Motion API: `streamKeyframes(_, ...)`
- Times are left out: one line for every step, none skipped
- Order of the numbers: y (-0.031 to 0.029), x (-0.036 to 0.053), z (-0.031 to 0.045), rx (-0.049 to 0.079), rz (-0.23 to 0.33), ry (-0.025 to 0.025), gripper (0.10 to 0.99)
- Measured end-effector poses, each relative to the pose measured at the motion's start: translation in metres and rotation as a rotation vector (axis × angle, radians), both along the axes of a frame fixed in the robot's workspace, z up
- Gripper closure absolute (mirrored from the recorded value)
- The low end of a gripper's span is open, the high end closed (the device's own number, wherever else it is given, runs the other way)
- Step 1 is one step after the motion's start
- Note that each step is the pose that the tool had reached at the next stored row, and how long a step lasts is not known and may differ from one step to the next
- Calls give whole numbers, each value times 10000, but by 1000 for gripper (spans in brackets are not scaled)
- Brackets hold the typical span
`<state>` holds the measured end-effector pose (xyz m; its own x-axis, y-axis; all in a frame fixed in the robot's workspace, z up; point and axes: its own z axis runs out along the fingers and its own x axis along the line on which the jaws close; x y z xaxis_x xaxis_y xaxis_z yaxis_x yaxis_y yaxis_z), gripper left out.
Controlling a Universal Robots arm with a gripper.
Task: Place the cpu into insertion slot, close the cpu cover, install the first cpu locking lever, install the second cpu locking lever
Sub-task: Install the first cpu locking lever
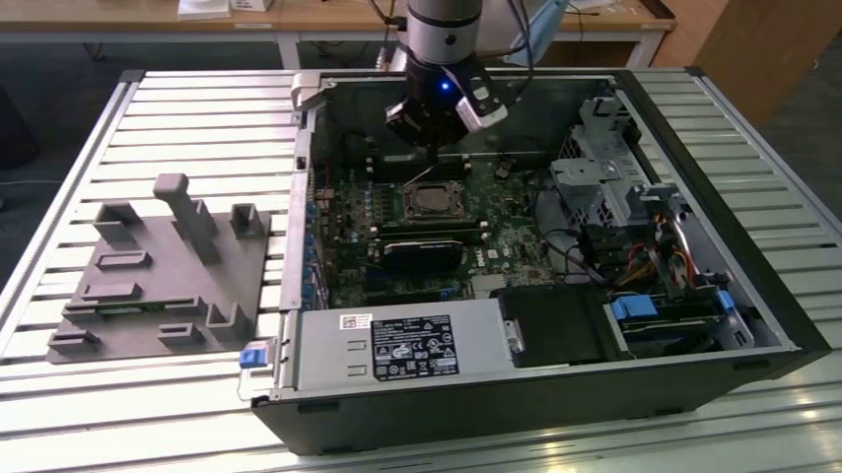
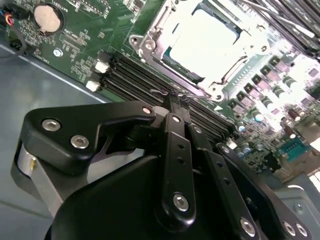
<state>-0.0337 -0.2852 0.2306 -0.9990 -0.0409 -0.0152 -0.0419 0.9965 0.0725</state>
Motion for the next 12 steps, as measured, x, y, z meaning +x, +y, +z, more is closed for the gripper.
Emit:
streamKeyframes(0,11,-10,0,0,1,980)
streamKeyframes(0,23,-21,0,0,2,980)
streamKeyframes(0,35,-34,1,0,4,980)
streamKeyframes(0,49,-47,2,0,6,980)
streamKeyframes(0,61,-60,1,-1,9,980)
streamKeyframes(0,75,-74,0,0,12,980)
streamKeyframes(0,90,-87,0,0,15,980)
streamKeyframes(0,105,-100,1,0,18,980)
streamKeyframes(0,118,-113,0,-1,21,980)
streamKeyframes(0,130,-129,-1,0,25,980)
streamKeyframes(0,136,-144,-1,-1,27,980)
streamKeyframes(0,144,-159,-1,-1,28,980)
